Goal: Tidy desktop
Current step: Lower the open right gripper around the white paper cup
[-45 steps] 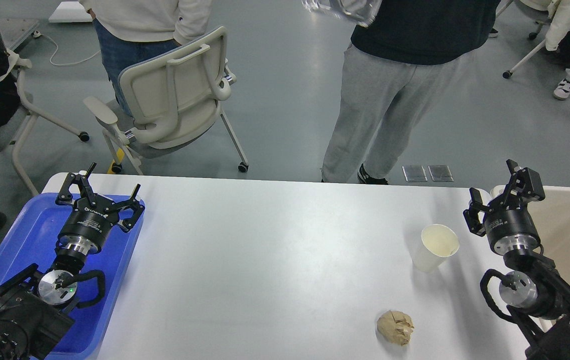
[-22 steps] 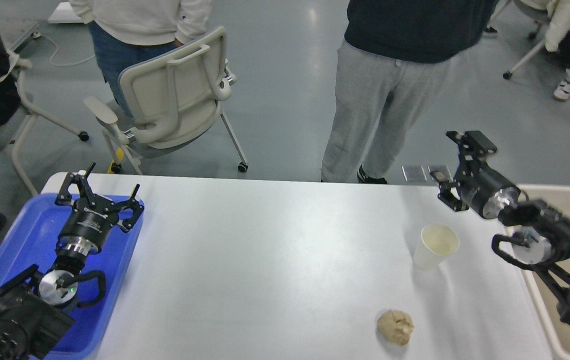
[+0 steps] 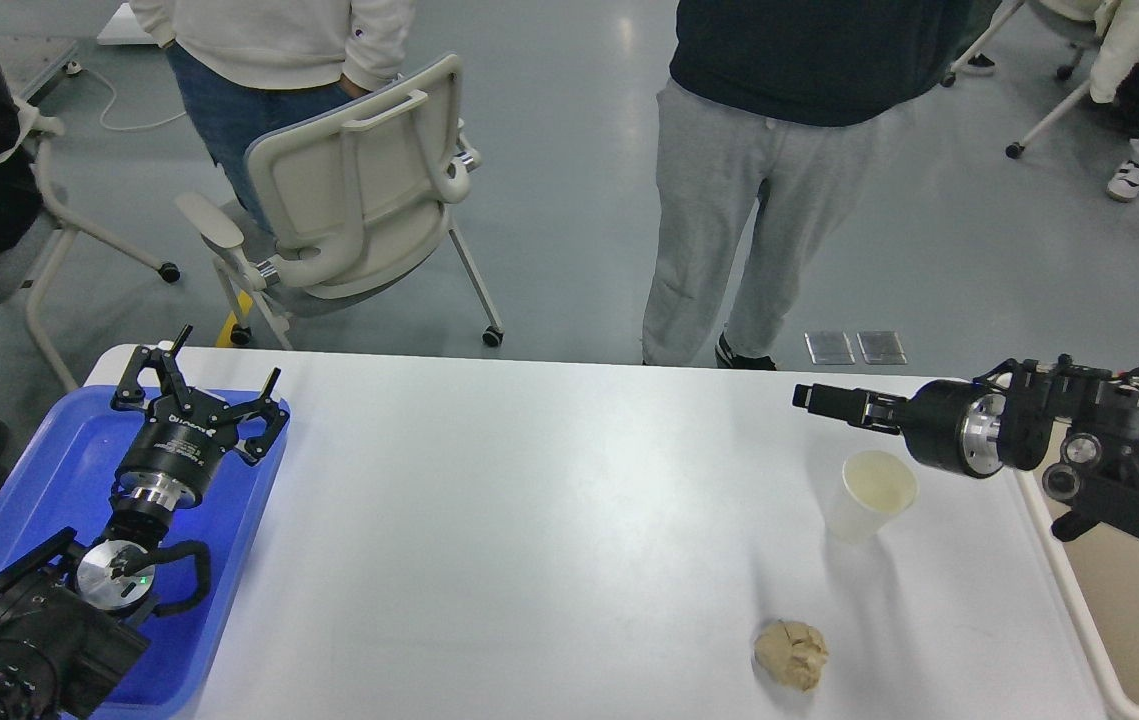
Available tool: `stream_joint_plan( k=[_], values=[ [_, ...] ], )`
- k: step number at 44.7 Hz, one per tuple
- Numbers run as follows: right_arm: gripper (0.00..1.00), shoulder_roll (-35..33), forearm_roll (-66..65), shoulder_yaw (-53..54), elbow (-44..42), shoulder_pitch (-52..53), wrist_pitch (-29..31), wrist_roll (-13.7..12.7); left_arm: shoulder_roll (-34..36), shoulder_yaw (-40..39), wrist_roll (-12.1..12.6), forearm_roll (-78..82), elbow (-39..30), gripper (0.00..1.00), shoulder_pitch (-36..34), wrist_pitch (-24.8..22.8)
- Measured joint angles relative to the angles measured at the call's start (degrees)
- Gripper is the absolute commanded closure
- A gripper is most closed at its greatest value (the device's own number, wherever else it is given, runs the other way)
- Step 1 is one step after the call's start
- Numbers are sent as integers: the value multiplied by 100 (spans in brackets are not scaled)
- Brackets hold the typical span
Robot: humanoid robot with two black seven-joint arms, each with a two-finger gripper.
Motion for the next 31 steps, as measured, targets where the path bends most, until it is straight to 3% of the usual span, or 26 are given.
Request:
stream_joint_plan(
  k=[12, 31],
  values=[
    [0, 199, -1240, -1400, -423, 673, 145, 196, -3, 0, 0, 1, 1, 0, -1, 0],
    [0, 772, -1707, -1907, -1415, 841, 188, 335, -3, 0, 0, 2, 0, 0, -1, 0]
  ],
)
